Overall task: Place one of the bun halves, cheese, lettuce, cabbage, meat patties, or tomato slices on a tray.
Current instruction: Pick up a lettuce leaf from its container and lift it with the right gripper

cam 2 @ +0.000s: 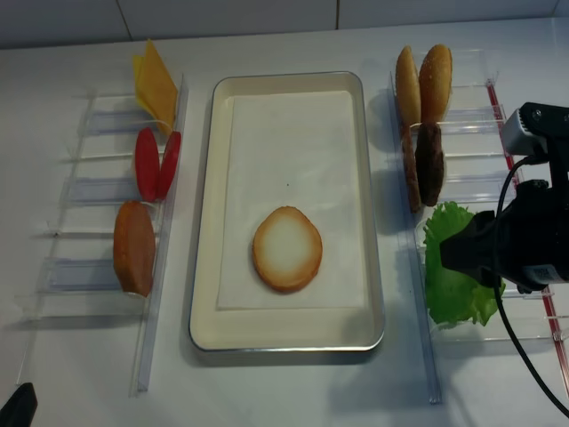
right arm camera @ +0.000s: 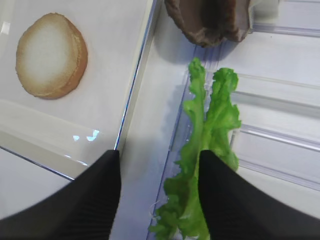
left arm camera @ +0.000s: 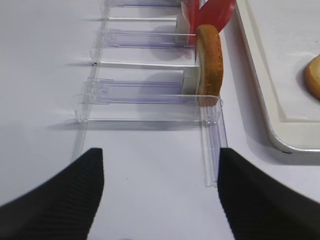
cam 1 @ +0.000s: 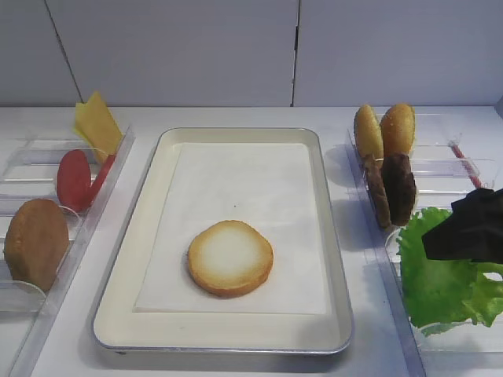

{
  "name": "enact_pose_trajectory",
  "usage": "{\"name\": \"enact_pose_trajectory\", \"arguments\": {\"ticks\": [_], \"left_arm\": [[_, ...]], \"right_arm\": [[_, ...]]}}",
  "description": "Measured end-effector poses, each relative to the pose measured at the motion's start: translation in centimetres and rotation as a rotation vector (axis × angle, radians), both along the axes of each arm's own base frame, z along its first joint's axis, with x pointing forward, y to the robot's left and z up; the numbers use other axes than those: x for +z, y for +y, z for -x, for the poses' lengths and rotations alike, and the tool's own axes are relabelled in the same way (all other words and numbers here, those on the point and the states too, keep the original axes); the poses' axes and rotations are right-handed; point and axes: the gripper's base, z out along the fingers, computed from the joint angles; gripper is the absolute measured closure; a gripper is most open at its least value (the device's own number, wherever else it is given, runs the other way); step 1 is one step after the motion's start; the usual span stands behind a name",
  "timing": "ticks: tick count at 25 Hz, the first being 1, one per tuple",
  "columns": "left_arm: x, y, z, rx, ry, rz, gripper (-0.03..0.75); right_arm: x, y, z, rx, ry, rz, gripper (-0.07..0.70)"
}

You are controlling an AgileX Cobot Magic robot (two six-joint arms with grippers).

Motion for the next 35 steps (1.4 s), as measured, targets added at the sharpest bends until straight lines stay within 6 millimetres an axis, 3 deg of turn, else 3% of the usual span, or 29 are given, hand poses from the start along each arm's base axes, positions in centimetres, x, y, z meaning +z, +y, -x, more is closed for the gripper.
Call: {"name": "enact_pose_trajectory", "arguments": {"ticks": [12, 15, 21, 28, 35], "left_arm": [[0.0, 0.0, 0.0, 0.0, 0.0, 0.0, 0.245], [0.0, 0.0, 0.0, 0.0, 0.0, 0.0, 0.245], [0.0, 0.0, 0.0, 0.0, 0.0, 0.0, 0.245], [0.0, 0.0, 0.0, 0.0, 0.0, 0.0, 0.245], [0.0, 0.0, 0.0, 0.0, 0.0, 0.0, 0.245]], "right_arm": [[-1.4, 0.0, -1.1, -0.014, 0.065, 0.004, 0.279], [-1.5, 0.0, -1.2, -0.014, 0.073, 0.0, 0.34], [-1.5, 0.0, -1.2, -0.012, 0.073, 0.001, 0.553], [-1.2, 0.1, -1.2, -0.004, 0.075, -0.012, 0.565], [1.3, 0.6, -1.7, 0.072, 0.074, -0.049, 0.565]]}}
